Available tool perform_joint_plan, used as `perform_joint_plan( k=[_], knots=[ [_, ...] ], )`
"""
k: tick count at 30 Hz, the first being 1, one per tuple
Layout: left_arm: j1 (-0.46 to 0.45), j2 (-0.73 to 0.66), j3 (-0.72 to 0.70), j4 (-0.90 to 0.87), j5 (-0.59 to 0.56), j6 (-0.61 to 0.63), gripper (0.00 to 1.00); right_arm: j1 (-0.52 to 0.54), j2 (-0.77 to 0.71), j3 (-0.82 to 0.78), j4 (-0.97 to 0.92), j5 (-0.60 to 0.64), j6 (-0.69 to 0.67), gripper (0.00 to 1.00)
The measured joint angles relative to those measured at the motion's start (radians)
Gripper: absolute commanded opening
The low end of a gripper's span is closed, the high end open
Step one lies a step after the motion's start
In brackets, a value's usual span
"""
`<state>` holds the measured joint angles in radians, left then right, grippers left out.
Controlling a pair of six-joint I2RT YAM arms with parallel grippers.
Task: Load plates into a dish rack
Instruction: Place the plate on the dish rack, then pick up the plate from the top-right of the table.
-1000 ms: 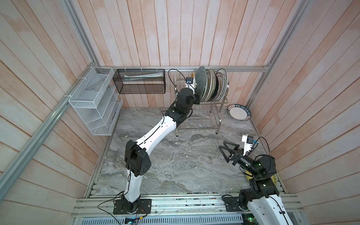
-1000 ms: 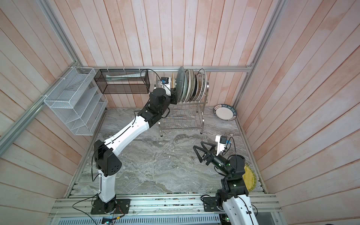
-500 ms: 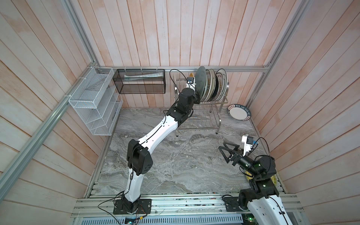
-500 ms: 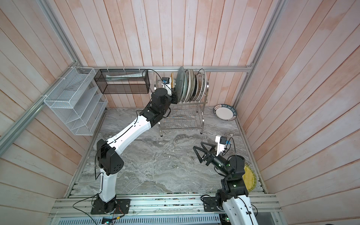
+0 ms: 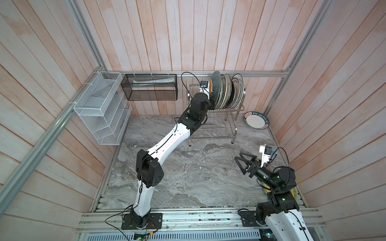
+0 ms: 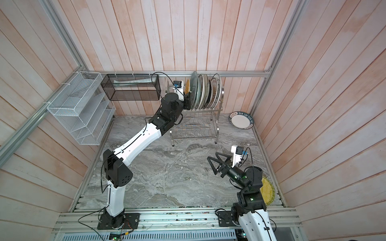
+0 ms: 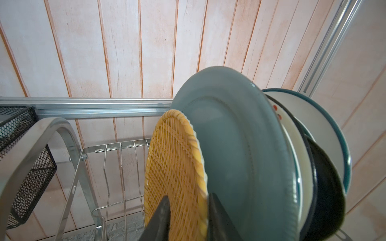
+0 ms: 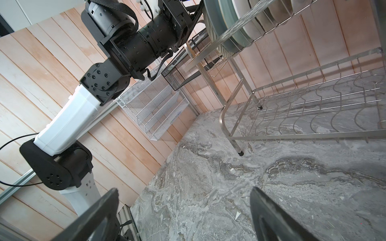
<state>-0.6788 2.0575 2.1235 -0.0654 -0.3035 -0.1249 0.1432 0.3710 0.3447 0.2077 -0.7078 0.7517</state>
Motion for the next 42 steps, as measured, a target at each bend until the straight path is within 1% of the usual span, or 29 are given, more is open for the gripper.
perform_joint_plan(
  k=[3, 6, 13, 17, 20, 23, 25, 28, 29, 31, 32, 33, 34, 37, 42],
  knots=[
    [0.000, 0.000, 0.010, -0.004, 0.011, 0.000, 0.35, 0.000, 0.000, 0.000, 0.000, 0.003, 0.003, 0.98],
    [0.000, 0.000, 0.024, -0.008, 0.025, -0.002, 0.41, 0.000, 0.000, 0.001, -0.008, 0.006, 0.003, 0.98],
    [0.000, -0.027, 0.030, -0.018, 0.065, -0.010, 0.45, 0.000, 0.000, 0.017, -0.050, 0.020, 0.003, 0.98],
    [0.000, -0.083, 0.030, -0.046, 0.088, -0.011, 0.45, 0.000, 0.001, 0.038, -0.068, 0.031, 0.002, 0.98],
    [0.003, -0.168, 0.000, -0.061, 0.124, -0.023, 0.47, 0.000, 0.005, 0.060, -0.088, 0.041, 0.000, 0.98],
    [0.007, -0.322, -0.114, -0.048, 0.176, -0.043, 0.52, 0.000, 0.019, 0.094, -0.116, 0.060, -0.009, 0.98],
    [0.010, -0.443, -0.222, -0.029, 0.212, -0.058, 0.54, 0.000, 0.029, 0.118, -0.132, 0.072, -0.019, 0.98],
    [0.013, -0.642, -0.423, 0.011, 0.276, -0.079, 0.56, 0.000, 0.046, 0.149, -0.158, 0.094, -0.031, 0.98],
    [0.013, -0.702, -0.489, 0.020, 0.300, -0.085, 0.60, 0.000, 0.054, 0.159, -0.164, 0.103, -0.036, 0.98],
    [0.013, -0.806, -0.598, 0.025, 0.338, -0.093, 0.73, 0.000, 0.071, 0.173, -0.174, 0.120, -0.045, 0.98],
    [0.013, -0.855, -0.649, 0.021, 0.362, -0.098, 0.83, 0.000, 0.082, 0.180, -0.179, 0.131, -0.048, 0.98],
    [0.013, -0.904, -0.698, 0.013, 0.380, -0.097, 0.95, 0.000, 0.094, 0.187, -0.183, 0.143, -0.051, 0.98],
    [0.013, -0.949, -0.742, 0.002, 0.396, -0.093, 1.00, 0.000, 0.105, 0.192, -0.187, 0.153, -0.054, 0.98],
    [0.013, -1.096, -0.883, -0.024, 0.435, -0.092, 1.00, 0.000, 0.146, 0.211, -0.198, 0.199, -0.063, 0.98],
    [0.013, -1.330, -1.152, -0.026, 0.463, -0.081, 1.00, -0.006, 0.216, 0.240, -0.203, 0.291, -0.063, 0.98]
  ],
)
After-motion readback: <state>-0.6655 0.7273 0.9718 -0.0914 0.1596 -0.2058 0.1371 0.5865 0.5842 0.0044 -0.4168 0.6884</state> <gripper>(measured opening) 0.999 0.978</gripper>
